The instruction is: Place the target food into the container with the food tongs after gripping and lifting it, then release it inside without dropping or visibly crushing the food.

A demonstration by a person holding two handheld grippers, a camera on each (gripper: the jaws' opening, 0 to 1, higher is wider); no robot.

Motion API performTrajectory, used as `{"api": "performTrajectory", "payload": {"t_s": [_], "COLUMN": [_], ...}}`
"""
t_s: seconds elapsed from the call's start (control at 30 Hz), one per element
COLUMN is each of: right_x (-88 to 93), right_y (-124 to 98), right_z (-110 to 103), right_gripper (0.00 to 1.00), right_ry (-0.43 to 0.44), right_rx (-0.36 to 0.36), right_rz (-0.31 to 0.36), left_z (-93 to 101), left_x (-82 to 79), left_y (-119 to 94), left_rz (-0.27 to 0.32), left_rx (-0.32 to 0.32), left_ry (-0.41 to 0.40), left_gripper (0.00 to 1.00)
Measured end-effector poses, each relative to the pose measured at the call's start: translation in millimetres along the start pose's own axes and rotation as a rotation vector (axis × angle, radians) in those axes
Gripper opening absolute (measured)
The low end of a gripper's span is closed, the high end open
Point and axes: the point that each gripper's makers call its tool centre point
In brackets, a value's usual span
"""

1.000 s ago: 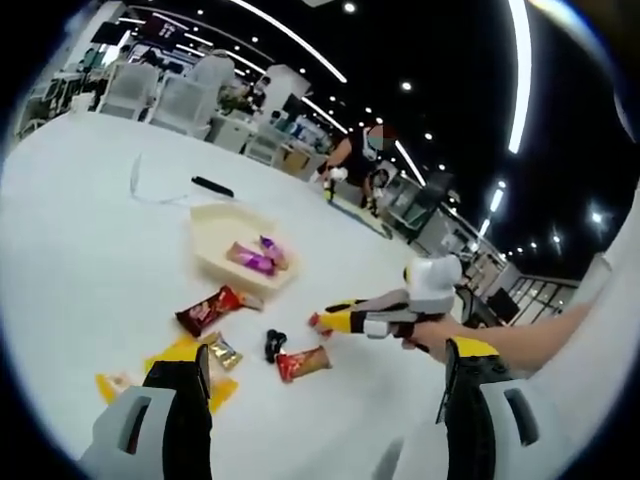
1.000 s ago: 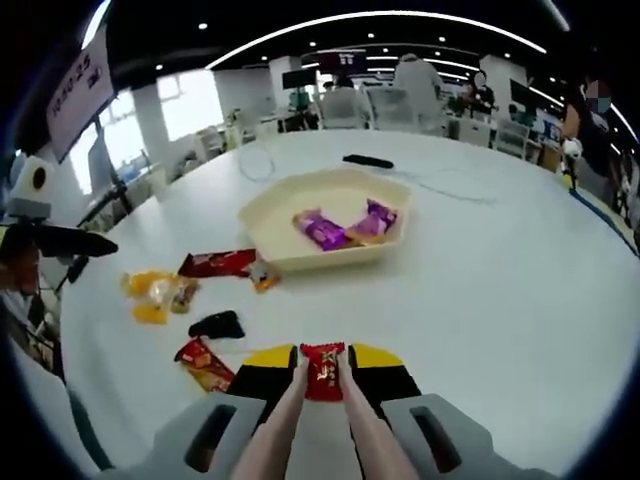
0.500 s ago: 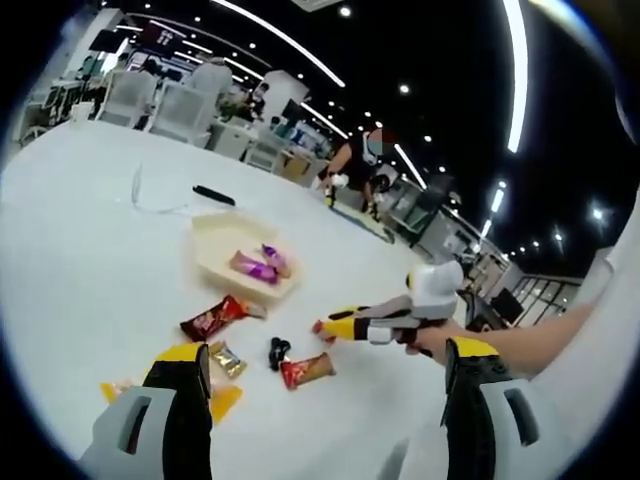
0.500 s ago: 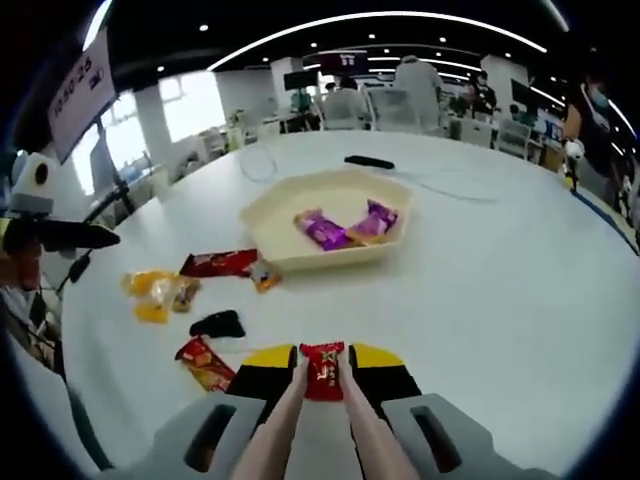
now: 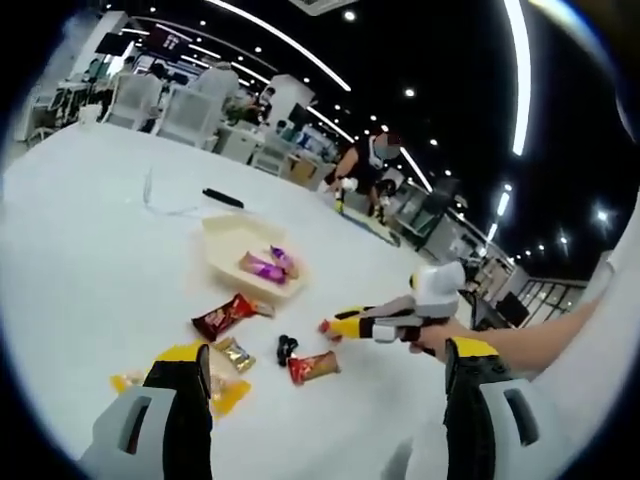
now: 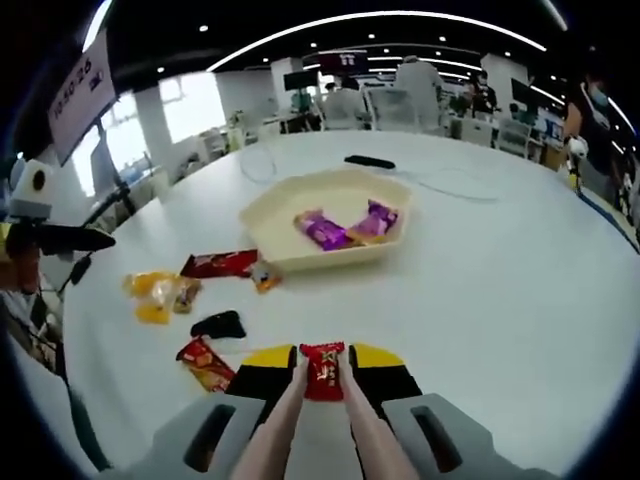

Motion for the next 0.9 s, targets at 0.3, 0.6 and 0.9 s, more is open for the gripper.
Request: {"api": "performTrajectory", "payload": {"t_s": [0.3,0.6,0.9], "right_x": [0.1,-0.7,-5.2], "right_y": [0,0,-4], "right_z": [0,2,-1], "right_gripper": [0.2,0.19,0.19], "right_ry": [-0.001,0.02,0.088], "right_rx": [-0.003,-0.003,-0.009], "right_rz": [-0.014,-0.013,-0.015], "left_z": [-1.6,-3.7,-1.9], "left_x": [-1.2,-14.3,-23.1], "left_y": [-7,-10,-16], "left_rz": [-0.009,0.006,0.014], "left_rx": [0.003,0.0,-0.024], "left_ry": [0.004,0.021,0.01], "left_gripper": [0.98,0.98,0.99]}}
Point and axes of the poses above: the point that each gripper's makers call its tool centre point, and the gripper's own axes: y roughly forward along the fingers, z roughly to its right, x roughly out of its underside, and after that the axes turned 4 degrees about z, right-handed
